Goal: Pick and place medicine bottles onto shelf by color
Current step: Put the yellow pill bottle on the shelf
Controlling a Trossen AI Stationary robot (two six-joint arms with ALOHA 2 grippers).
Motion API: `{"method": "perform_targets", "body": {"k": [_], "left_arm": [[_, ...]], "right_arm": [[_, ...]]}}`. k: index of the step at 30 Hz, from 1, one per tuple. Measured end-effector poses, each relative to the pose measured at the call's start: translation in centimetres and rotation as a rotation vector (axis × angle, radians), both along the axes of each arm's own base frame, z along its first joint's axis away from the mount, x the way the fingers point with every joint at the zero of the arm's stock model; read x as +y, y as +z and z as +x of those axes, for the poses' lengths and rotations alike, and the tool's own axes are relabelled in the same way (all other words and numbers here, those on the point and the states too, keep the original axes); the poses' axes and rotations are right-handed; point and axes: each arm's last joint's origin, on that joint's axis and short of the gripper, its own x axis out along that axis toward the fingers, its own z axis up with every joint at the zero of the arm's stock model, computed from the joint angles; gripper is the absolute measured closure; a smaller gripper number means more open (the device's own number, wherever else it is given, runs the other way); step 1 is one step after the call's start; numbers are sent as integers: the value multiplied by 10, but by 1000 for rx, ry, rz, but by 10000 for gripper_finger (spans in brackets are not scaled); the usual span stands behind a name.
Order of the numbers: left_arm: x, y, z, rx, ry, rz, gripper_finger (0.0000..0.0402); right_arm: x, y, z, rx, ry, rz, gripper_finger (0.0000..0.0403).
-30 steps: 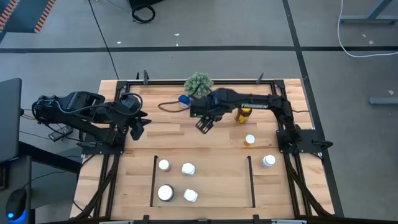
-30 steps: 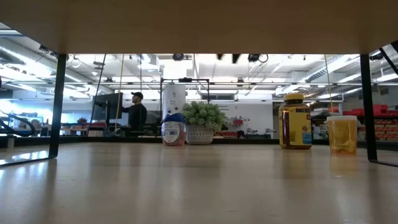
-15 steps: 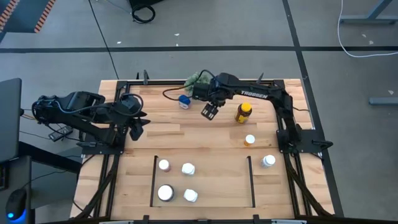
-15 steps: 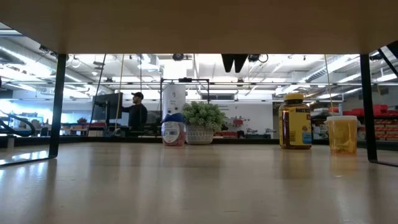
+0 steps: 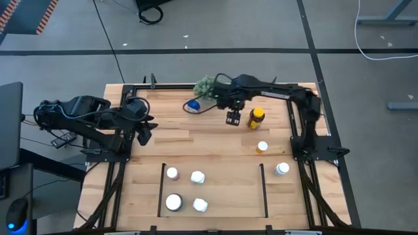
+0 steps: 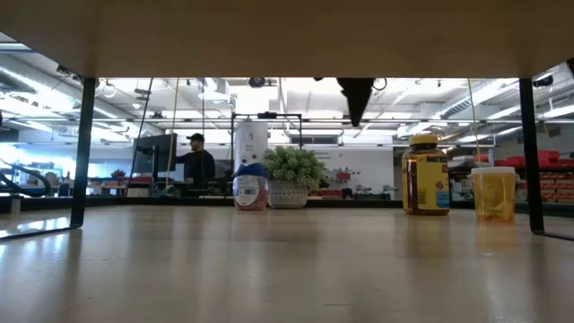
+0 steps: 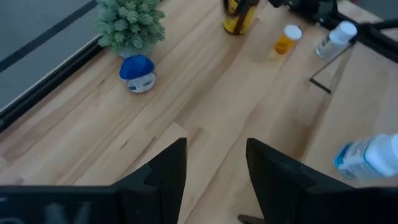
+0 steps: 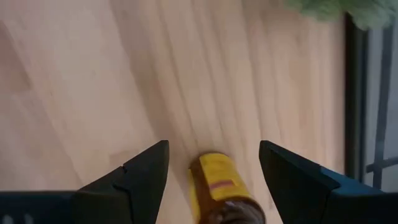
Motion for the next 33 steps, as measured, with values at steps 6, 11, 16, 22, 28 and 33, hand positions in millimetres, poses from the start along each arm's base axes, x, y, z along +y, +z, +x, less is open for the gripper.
{"method": "perform_targets", "body": {"k": [6, 11, 16, 22, 28, 33], "left_arm": [[3, 1, 0, -24, 76, 28, 230], [7, 1, 0, -33, 125, 22, 230], [10, 1, 1, -45, 162, 3, 230], [11, 1, 1, -53, 184, 1, 230], [12, 1, 1, -57, 199, 20, 230], [12, 1, 1, -60, 205, 16, 230]], "right_arm": [[-1, 10, -52, -129, -80, -40, 146], [3, -5, -105, -148, -167, -43, 146], [11, -7, -136, -186, -196, -24, 143], [11, 9, -145, -274, -122, -100, 132], [4, 0, -139, -242, -76, -51, 101], [-3, -15, -131, -173, -44, -32, 80]]}}
